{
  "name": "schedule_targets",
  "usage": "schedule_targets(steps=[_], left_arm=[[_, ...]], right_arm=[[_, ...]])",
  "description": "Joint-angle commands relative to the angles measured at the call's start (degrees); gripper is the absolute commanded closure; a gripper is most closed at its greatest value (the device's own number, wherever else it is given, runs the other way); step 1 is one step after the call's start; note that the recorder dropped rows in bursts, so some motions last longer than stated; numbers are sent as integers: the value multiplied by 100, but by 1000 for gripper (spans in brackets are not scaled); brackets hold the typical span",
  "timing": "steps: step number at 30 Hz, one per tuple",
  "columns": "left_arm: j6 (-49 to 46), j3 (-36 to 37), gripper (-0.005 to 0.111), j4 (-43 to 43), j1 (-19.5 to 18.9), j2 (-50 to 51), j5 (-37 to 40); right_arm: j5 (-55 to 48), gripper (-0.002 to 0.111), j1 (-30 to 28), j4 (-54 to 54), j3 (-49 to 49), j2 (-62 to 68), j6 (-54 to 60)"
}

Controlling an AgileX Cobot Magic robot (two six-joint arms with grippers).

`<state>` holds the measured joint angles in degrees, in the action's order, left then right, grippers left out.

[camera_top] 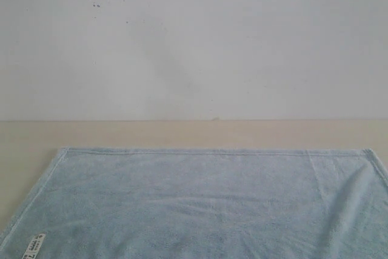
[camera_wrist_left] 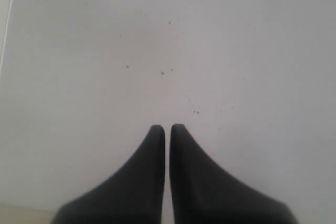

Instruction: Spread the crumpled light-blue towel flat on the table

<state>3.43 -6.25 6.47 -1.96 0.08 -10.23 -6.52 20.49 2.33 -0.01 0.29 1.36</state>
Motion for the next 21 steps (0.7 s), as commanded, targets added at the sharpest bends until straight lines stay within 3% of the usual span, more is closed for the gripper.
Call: schedule_targets(steps=[1,21], left_arm=[[-637,27,103,428,-10,-8,459],[-657,59,103,359,15,-8,1472]], right_arm=[[27,109,4,-16,1,-29,7],[27,109,4,-16,1,-29,7]])
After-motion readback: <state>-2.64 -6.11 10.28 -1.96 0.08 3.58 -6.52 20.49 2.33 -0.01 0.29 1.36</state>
